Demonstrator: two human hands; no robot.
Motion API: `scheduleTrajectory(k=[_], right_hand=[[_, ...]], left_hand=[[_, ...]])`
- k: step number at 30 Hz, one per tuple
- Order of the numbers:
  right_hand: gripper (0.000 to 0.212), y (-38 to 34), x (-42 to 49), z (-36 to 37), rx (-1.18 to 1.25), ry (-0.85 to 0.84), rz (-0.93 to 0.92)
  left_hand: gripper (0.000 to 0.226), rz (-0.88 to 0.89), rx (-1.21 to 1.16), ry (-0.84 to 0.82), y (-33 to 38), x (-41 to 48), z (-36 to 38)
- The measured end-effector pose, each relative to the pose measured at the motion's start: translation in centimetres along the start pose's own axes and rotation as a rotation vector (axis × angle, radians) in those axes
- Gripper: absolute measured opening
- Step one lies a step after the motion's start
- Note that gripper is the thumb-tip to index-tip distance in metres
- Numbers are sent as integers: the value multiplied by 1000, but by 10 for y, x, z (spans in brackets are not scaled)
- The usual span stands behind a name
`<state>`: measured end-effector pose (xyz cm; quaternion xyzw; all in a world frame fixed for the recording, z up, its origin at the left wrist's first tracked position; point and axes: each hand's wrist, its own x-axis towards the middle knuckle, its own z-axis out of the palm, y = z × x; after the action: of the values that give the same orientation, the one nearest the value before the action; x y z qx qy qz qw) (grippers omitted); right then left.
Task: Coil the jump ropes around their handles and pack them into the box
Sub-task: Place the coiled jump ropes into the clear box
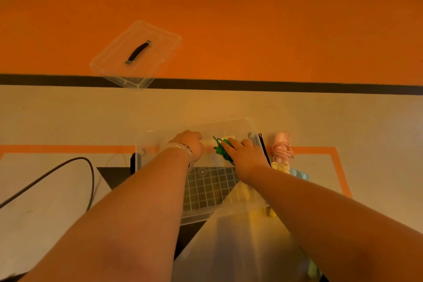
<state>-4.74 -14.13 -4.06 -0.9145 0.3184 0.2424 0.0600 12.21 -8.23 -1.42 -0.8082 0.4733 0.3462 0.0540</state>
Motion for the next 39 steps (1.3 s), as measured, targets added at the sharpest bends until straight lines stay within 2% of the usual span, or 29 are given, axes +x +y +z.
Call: scheduleTrajectory(k=[5, 9, 11, 16, 29, 34, 39], right_hand=[[87, 2, 16, -1, 0, 18, -34], [84, 1, 29, 1, -24, 18, -89], [85, 2, 32, 3, -25, 0, -92], [89, 9, 28, 14, 46, -20, -2], [84, 41, 9, 31, 70, -35, 44], [81, 44, 18, 30, -11, 9, 11], [76, 46, 24, 33, -89, -1, 70]], left_hand=[[49, -1, 122, 68, -14, 14, 0], [53, 139, 154, 379, -27, 17, 5], [58, 111, 127, 448, -31, 21, 4], [63, 39, 179, 216, -31, 32, 4], [72, 161, 230, 214, -2, 38, 15], [73, 171, 285, 187, -1, 42, 13], [73, 179, 361, 143, 6, 54, 1]])
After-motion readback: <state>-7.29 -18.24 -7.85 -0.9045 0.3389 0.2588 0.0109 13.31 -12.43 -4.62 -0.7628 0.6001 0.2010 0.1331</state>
